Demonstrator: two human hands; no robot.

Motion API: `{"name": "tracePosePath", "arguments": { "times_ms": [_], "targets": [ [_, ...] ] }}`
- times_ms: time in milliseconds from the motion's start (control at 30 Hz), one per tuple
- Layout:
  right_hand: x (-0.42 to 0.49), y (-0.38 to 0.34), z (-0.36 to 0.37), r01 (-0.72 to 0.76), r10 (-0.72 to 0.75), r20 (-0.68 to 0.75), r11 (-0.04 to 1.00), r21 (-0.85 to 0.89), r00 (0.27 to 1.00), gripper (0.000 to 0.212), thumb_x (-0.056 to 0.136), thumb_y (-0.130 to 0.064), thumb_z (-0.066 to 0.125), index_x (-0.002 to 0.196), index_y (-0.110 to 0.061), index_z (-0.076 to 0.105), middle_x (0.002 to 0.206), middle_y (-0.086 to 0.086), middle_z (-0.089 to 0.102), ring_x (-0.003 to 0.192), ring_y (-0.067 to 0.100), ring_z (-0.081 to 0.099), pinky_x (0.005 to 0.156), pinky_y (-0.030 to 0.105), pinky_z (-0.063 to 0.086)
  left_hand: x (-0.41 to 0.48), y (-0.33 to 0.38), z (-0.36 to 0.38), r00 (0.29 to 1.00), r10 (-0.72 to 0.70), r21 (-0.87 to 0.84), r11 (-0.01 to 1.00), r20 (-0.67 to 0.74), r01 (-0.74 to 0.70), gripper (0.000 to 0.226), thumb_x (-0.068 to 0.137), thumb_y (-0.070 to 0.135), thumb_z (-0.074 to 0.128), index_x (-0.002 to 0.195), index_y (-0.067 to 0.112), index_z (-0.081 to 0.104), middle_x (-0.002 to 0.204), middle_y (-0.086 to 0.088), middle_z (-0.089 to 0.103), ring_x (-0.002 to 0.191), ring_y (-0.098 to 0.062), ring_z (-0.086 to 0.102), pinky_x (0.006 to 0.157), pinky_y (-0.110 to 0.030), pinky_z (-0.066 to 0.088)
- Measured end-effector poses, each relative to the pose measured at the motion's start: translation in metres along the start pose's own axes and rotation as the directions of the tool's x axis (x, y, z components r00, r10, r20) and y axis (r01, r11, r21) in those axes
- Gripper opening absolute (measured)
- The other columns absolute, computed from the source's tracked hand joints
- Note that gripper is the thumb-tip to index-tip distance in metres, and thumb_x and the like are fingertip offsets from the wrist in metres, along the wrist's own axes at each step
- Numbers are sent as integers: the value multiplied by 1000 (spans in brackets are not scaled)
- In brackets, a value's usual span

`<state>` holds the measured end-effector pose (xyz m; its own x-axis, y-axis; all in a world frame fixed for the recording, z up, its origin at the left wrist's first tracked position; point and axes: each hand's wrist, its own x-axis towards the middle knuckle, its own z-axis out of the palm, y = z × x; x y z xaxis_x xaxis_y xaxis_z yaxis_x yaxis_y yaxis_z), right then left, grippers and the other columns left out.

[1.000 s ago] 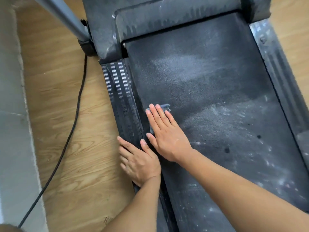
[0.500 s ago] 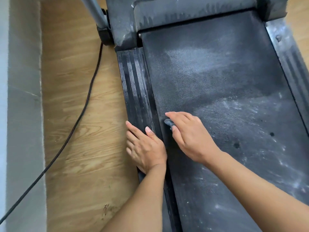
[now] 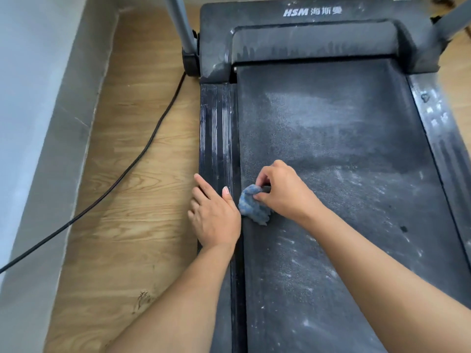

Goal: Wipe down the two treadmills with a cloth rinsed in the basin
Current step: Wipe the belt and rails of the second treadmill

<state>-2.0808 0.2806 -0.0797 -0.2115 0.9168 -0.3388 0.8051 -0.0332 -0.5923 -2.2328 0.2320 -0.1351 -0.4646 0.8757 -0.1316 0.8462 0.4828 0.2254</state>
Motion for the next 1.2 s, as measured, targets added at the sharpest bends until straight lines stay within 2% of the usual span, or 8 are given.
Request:
{"name": "tracePosePath", "arguments": {
  "times_ms": [167,333,533,733,833,900,1067,1200],
  "targets": [
    [-7,-11,-51,-22,50,-125,975,220,991,11,83,-23,71,85,-24,60,77,-4,70,68,11,61,66,31,50,-2,-11,-1,999,46,0,999,-14,-46,76,105,47,41,162,0,24,125,-17,55,95,-37,64,77,-47,50],
    [0,-6,-73,-90,153,-61,810,580,986,16,87,-24,74,101,-21,68,93,10,74,78,14,61,76,36,47,-2,-11,2,998,49,-19,999,-29,-49,74,106,46,42,161,0,25,125,-18,54,95,-38,63,78,-47,49],
    [3,4,-65,-165,219,23,655,737,975,12,93,-22,79,96,-12,73,86,5,69,79,17,63,71,36,50,-2,-10,0,999,37,-17,999,-5,-37,74,105,46,41,162,2,24,125,-17,53,96,-39,63,81,-49,49],
    [25,-4,-56,46,136,-435,923,383,890,12,99,-26,69,103,-24,57,103,-10,74,79,16,64,71,32,48,-1,-8,-1,999,28,-23,999,27,-27,74,105,47,36,163,2,23,128,-17,53,100,-38,62,85,-48,49],
    [33,-2,-20,75,-76,-263,997,-12,962,27,101,-22,63,127,-16,56,143,7,62,123,32,59,99,36,45,-1,-8,-1,999,35,-22,999,25,-34,76,104,48,35,162,1,24,128,-18,54,98,-38,63,83,-48,51],
    [30,5,12,113,-125,-31,957,-266,992,52,99,-32,65,141,-8,49,166,17,33,155,35,27,125,42,27,0,-9,-1,999,39,-23,999,29,-38,76,103,49,35,162,1,25,127,-18,54,97,-39,63,82,-49,51],
    [34,6,19,114,-190,-272,955,-274,943,49,106,-19,43,153,-3,40,171,20,19,161,35,9,130,53,14,2,-8,-1,998,41,-27,999,38,-40,76,103,48,34,163,1,24,124,-17,53,96,-39,62,81,-49,51],
    [74,3,37,76,-135,-140,929,-361,981,70,110,-46,26,164,-2,19,174,19,2,162,33,-2,131,50,8,3,-9,0,999,41,-20,999,18,-40,77,103,49,33,163,2,23,126,-17,53,98,-38,62,82,-49,50]
  ]
}}
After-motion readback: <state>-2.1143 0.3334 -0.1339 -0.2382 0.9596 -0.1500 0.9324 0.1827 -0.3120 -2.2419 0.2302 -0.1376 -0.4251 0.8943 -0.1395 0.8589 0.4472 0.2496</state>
